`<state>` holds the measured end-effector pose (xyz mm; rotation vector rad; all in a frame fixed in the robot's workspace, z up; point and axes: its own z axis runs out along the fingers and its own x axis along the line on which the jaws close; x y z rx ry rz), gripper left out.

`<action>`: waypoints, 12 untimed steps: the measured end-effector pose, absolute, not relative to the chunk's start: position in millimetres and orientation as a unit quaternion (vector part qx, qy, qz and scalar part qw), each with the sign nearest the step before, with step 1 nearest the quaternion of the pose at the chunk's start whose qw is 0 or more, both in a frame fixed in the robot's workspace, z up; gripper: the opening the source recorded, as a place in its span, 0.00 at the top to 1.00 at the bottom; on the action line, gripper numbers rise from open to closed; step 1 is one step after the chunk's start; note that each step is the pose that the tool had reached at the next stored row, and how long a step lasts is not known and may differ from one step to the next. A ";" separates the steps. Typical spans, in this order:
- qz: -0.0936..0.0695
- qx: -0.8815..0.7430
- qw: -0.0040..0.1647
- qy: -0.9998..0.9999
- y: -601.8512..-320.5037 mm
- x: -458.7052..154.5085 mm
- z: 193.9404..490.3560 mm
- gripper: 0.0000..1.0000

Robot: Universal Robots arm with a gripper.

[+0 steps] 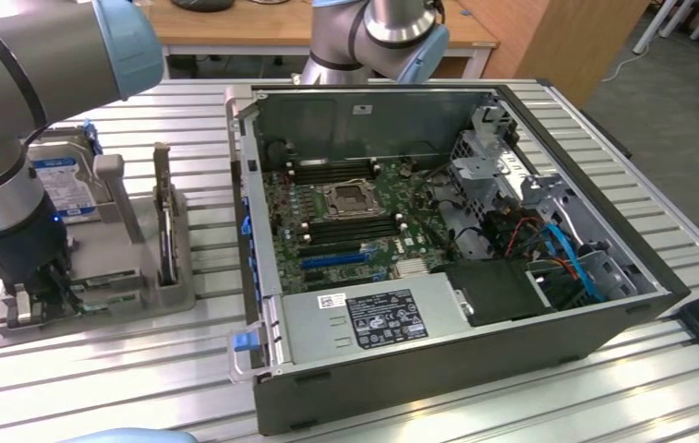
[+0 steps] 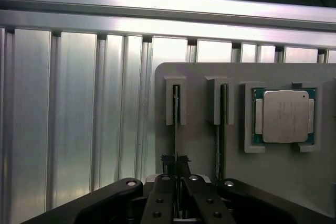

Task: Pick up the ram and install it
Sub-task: 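Pick up the ram and move it above insertion slot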

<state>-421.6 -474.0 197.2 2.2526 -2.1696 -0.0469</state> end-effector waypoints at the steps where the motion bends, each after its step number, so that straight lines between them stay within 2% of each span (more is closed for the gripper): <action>1: -0.015 0.720 0.007 -0.694 -474.0 -421.6 197.2 0.88; 12: -0.017 0.720 0.004 -0.694 -474.0 -421.5 212.9 0.88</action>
